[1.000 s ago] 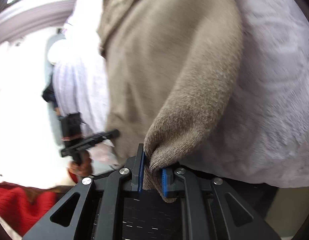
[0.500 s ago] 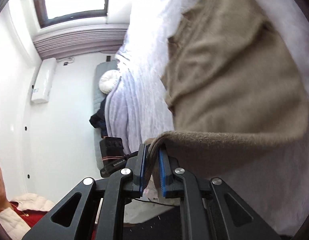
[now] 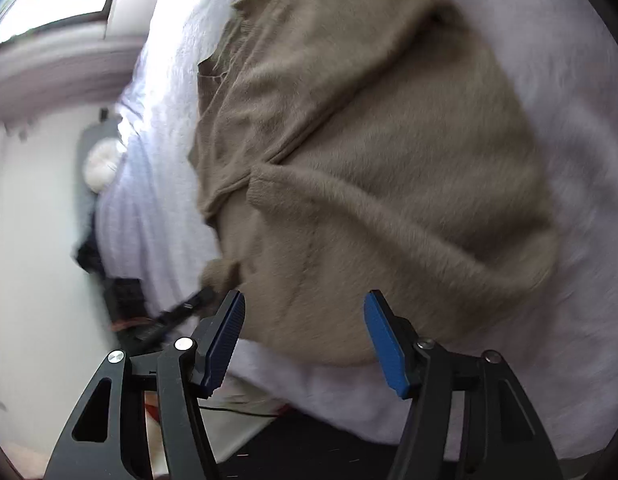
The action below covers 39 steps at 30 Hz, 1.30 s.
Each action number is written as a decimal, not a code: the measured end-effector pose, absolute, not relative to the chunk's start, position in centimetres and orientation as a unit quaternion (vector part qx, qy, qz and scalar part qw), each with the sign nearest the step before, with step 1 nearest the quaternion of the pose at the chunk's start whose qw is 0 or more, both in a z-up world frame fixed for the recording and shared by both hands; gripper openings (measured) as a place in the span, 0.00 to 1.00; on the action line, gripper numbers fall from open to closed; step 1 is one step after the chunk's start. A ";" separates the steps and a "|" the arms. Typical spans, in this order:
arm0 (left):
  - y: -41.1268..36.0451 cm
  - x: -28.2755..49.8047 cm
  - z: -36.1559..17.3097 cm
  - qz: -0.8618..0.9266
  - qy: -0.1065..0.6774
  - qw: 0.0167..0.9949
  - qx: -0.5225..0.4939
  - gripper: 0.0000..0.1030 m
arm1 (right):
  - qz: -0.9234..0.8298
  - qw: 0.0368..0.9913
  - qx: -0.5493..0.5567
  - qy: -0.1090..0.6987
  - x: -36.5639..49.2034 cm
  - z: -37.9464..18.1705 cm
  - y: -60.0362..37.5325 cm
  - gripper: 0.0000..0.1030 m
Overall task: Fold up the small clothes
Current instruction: 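Lift the hem with both grippers and fold it toward the collar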
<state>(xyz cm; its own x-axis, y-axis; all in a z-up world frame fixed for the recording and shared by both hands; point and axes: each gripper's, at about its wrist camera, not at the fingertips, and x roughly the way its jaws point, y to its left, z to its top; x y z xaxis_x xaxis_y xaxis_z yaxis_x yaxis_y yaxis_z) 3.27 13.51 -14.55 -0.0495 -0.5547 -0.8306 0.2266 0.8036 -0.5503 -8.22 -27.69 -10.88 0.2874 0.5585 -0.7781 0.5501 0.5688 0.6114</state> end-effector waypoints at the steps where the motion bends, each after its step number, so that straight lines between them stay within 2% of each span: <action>1: 13.7 3.3 -14.5 -0.284 0.665 0.681 -0.121 0.15 | -0.001 0.676 0.417 0.607 -7.6 -10.0 -27.3 0.65; 6: 14.5 3.8 -14.0 -0.287 0.668 0.678 -0.110 0.15 | 0.024 0.754 0.194 0.627 -1.8 -6.2 -23.7 0.65; 9: 14.7 3.7 -14.1 -0.287 0.673 0.673 -0.106 0.15 | 0.060 0.745 0.120 0.653 1.9 -8.1 -22.7 0.65; 14: 14.9 4.4 -14.9 -0.288 0.685 0.662 -0.102 0.15 | 0.119 0.683 0.065 0.718 4.7 -13.1 -21.0 0.64; 15: 14.7 4.7 -15.1 -0.286 0.687 0.661 -0.097 0.15 | 0.119 0.676 0.044 0.726 4.8 -13.5 -20.6 0.49; 17: 14.8 5.0 -14.8 -0.288 0.681 0.666 -0.101 0.15 | 0.120 0.667 -0.007 0.736 4.5 -13.7 -19.6 0.11; 22: 15.4 6.5 -11.4 -0.292 0.640 0.695 -0.149 0.15 | 0.081 0.724 -0.120 0.675 3.4 -8.3 -18.7 0.11; 29: 13.2 13.5 -5.7 -0.299 0.569 0.752 -0.142 0.15 | -0.022 0.797 -0.117 0.592 8.2 -2.0 -23.3 0.11; 33: 11.6 18.3 -5.0 -0.260 0.548 0.786 -0.122 0.15 | -0.071 0.809 -0.066 0.580 11.7 -2.0 -27.1 0.11; 36: 10.8 20.0 -5.4 -0.247 0.559 0.789 -0.058 0.15 | -0.106 0.789 -0.054 0.602 13.9 -5.8 -29.5 0.11; 37: 10.6 20.2 -5.8 -0.250 0.568 0.783 -0.050 0.16 | -0.109 0.782 -0.043 0.612 13.9 -6.8 -30.1 0.11; 38: 10.5 20.2 -6.3 -0.258 0.578 0.773 -0.041 0.31 | -0.109 0.772 -0.021 0.625 13.7 -8.1 -31.0 0.11; 39: 10.4 19.9 -6.7 -0.267 0.585 0.766 -0.032 0.60 | -0.110 0.769 -0.006 0.630 13.2 -8.7 -31.5 0.11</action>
<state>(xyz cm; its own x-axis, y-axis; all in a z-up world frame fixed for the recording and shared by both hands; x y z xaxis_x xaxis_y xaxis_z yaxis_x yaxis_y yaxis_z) 19.85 10.36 -6.73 0.1742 -0.4458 -0.8780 0.3706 0.8558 -0.3609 13.23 -31.47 -8.73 0.1818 -0.1776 -0.9672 0.1613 0.9756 -0.1488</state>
